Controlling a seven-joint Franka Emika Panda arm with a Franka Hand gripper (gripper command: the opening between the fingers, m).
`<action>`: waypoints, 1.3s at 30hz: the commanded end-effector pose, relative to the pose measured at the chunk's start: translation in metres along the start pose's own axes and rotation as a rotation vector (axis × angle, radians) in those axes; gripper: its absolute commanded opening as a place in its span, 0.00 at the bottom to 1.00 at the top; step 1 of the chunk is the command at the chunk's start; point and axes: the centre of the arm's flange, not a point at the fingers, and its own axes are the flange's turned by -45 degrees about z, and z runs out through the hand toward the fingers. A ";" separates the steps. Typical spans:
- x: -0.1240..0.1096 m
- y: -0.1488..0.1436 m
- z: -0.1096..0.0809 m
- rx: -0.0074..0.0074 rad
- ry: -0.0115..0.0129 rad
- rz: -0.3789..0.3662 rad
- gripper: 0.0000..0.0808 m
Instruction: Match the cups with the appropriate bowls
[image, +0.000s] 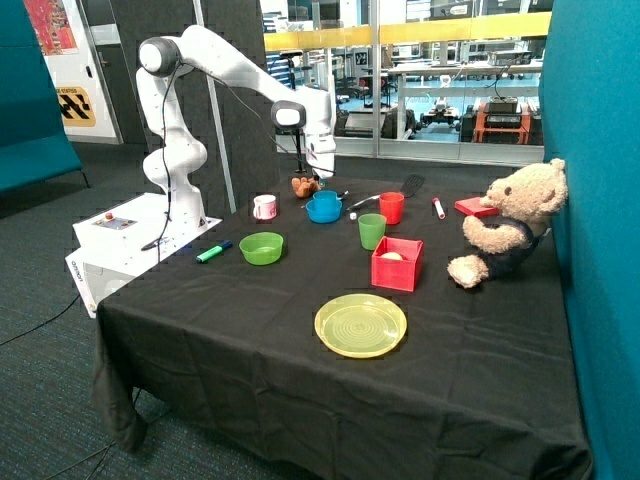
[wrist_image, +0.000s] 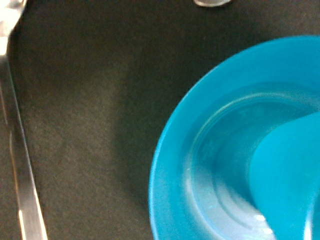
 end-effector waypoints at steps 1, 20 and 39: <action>0.007 0.014 -0.019 0.0015 0.0004 0.019 0.55; 0.009 0.090 -0.026 0.0015 0.0002 0.353 0.37; -0.038 0.119 -0.022 0.0016 -0.0002 0.836 0.60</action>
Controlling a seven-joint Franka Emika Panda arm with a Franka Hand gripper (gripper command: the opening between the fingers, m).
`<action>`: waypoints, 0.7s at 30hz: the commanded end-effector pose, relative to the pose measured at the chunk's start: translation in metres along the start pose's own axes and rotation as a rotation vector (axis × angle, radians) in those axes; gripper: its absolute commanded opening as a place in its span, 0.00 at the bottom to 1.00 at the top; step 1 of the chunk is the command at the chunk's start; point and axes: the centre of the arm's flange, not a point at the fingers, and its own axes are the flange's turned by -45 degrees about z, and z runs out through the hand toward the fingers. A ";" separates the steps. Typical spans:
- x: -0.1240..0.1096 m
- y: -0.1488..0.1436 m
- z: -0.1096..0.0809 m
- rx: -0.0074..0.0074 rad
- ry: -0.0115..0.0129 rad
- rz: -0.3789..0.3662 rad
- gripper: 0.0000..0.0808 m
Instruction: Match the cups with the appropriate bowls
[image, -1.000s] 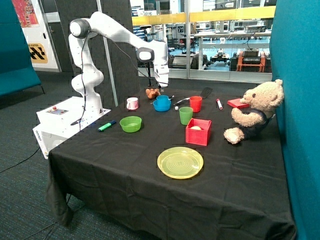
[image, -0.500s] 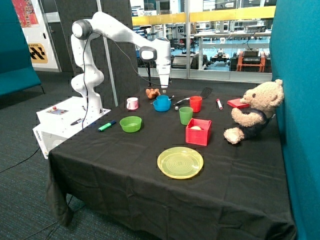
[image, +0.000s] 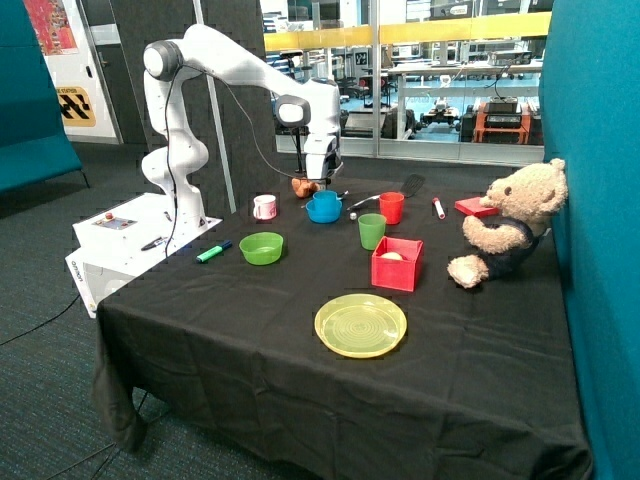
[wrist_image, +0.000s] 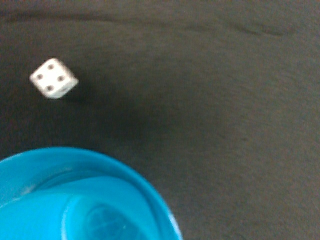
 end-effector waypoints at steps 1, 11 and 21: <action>-0.016 0.021 0.001 0.0014 0.0066 0.207 0.60; -0.035 0.014 0.005 0.0015 0.0066 0.263 0.68; -0.041 0.035 0.006 0.0018 0.0065 0.350 0.68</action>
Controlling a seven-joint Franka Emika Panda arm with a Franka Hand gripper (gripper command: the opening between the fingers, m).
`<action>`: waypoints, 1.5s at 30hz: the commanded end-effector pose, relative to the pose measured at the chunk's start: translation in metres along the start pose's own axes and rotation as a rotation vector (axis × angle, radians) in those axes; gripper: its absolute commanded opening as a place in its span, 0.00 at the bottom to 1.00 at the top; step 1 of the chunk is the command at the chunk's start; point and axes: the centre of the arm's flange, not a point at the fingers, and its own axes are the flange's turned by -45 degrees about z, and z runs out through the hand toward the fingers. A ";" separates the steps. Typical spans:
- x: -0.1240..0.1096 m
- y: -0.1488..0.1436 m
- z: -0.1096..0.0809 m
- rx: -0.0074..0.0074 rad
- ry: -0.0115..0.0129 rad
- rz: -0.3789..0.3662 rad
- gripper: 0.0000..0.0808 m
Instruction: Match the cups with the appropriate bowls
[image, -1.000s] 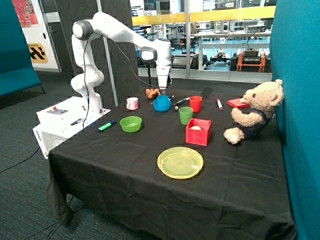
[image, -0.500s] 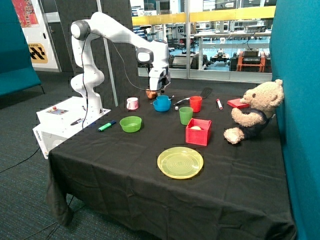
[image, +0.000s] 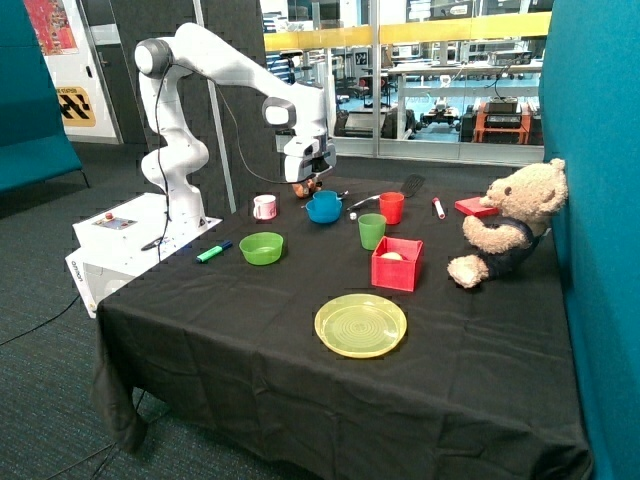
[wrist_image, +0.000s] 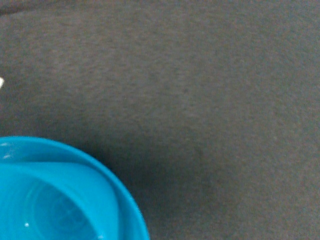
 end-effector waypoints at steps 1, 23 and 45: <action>-0.004 0.020 0.001 0.0033 0.0041 0.099 0.69; 0.026 0.059 0.012 0.0035 0.0039 0.219 0.65; 0.060 0.075 0.017 0.0035 0.0039 0.198 0.64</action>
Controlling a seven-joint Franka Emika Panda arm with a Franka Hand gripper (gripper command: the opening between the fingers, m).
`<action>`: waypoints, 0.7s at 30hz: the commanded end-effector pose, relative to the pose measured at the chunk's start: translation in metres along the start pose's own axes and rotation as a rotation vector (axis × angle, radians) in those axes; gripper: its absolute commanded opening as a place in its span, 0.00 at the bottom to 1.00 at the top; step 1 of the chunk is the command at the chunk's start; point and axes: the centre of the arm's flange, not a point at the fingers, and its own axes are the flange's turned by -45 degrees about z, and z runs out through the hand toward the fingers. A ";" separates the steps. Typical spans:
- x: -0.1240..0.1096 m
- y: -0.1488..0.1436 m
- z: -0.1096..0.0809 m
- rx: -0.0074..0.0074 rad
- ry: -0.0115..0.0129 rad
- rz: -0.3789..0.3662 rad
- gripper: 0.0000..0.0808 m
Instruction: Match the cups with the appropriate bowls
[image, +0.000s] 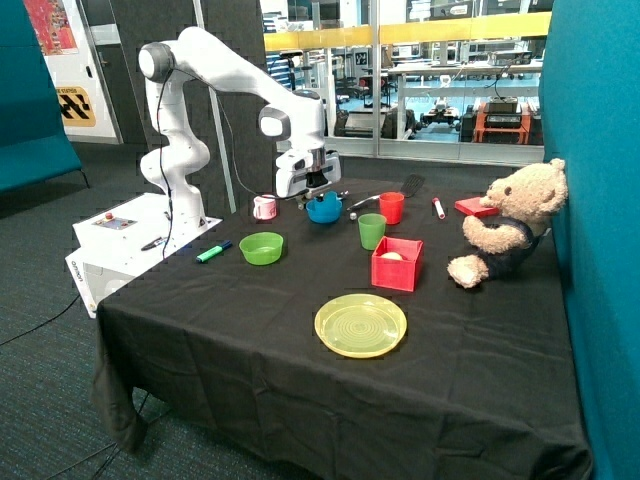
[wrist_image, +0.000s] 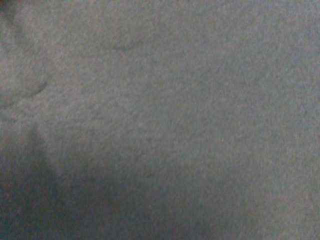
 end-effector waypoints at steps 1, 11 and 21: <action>0.015 0.003 0.003 0.0021 -0.0039 -0.005 0.64; 0.024 -0.024 -0.010 0.0021 -0.0039 0.006 0.63; 0.035 -0.055 0.000 0.0021 -0.0039 0.001 0.62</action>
